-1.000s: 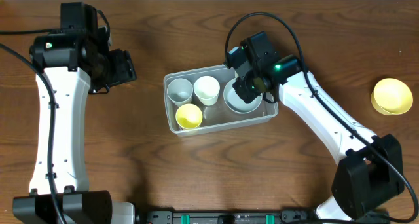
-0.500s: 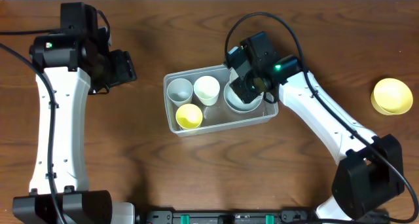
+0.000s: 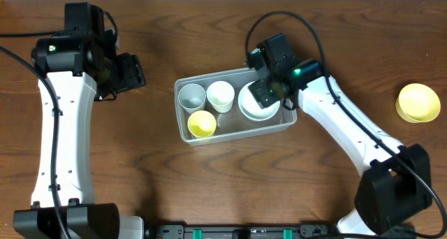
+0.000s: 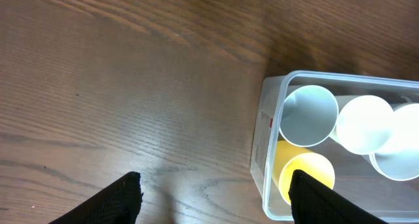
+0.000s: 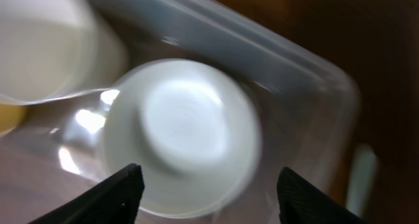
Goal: Pack container
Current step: 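Stack the white bowl onto the grey bowl in the container, then move the right gripper to the yellow bowl and grasp its rim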
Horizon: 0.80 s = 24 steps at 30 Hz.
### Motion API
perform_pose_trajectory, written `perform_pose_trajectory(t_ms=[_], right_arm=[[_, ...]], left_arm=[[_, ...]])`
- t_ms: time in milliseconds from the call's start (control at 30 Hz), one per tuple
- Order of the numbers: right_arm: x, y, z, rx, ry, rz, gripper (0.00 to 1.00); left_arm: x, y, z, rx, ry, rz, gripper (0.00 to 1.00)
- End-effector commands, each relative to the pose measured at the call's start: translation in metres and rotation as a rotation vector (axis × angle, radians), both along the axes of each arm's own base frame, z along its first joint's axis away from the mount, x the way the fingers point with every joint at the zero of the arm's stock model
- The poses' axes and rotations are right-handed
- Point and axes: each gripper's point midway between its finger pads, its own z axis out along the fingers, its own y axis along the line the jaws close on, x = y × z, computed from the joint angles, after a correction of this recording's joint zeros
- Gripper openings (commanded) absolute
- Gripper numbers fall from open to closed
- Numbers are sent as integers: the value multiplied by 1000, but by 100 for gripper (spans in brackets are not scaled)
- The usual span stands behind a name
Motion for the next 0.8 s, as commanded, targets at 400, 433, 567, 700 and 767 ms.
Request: perform_pose_trajectory(t_ms=[400, 433, 567, 700, 767], right_arm=[[15, -312, 75, 115, -175, -1007, 77], [13, -325, 64, 116, -146, -1038, 77], [5, -358, 16, 122, -22, -1112, 77], [-2, -372, -32, 131, 101, -1147, 77], [-5, -375, -52, 127, 150, -1160, 77]], left_arm=[[-1, 1, -3, 1, 13, 2, 73], [-1, 1, -3, 1, 13, 2, 73], [-2, 2, -3, 1, 14, 2, 73], [-4, 1, -4, 1, 24, 2, 73], [-4, 1, -4, 0, 27, 2, 73]])
